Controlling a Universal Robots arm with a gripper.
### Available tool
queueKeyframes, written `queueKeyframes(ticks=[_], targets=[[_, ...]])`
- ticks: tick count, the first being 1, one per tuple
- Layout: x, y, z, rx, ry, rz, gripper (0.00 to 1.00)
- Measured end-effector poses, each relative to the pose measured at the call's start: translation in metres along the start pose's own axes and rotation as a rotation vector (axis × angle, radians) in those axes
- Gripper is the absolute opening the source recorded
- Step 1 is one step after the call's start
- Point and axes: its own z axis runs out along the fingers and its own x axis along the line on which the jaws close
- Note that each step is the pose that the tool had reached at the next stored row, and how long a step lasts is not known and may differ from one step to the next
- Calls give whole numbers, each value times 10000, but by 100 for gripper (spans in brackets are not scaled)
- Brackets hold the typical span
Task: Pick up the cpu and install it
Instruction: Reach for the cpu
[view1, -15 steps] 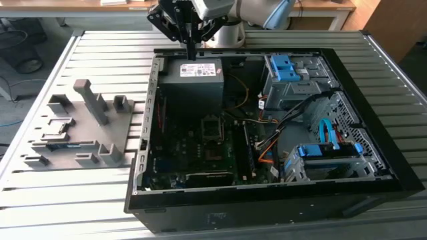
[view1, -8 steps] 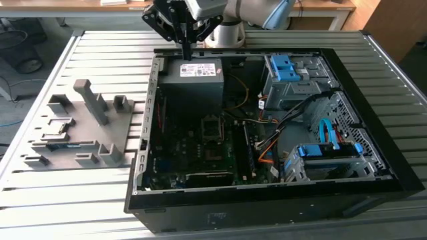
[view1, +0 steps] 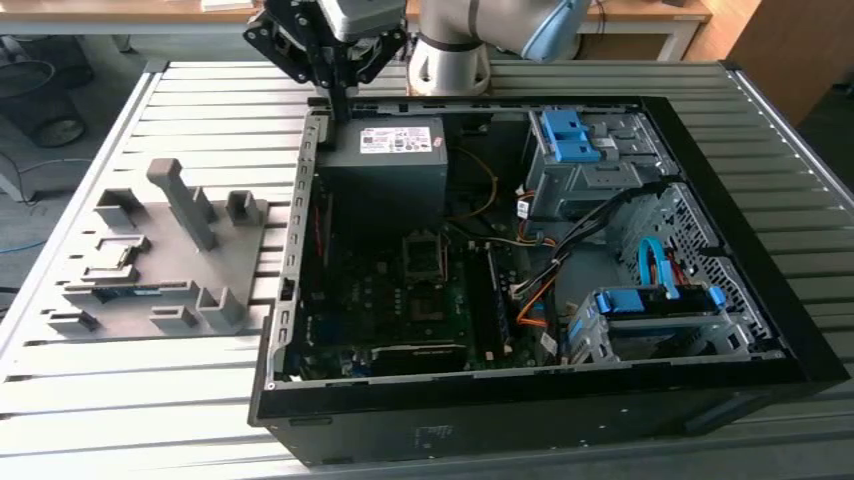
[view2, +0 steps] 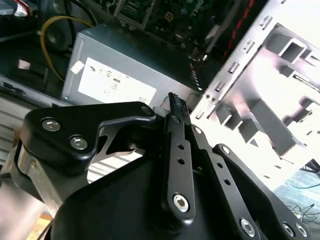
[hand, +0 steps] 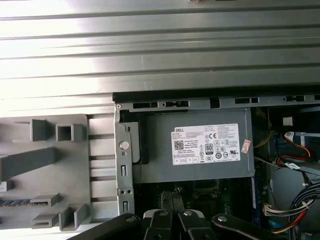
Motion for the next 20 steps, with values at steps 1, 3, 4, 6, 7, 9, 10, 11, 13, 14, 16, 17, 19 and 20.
queueKeyframes(ticks=[1,3,4,6,7,9,10,11,13,14,16,17,19,20], targets=[[33,-2,-1,0,-3,0,10],[92,-7,-3,0,-8,2,10],[119,-9,-4,0,-9,1,10],[171,-13,-5,0,-10,0,10],[196,-15,-6,0,-10,0,10],[248,-18,-7,-1,-11,2,10],[274,-20,-8,-1,-12,2,10],[300,-22,-8,-1,-12,1,10],[351,-26,-10,-1,-13,0,10],[374,-28,-10,0,-13,0,10],[418,-31,-12,0,-14,2,10],[441,-33,-12,0,-13,1,10],[486,-36,-13,-1,-14,1,10],[509,-38,-14,-1,-14,0,10]])
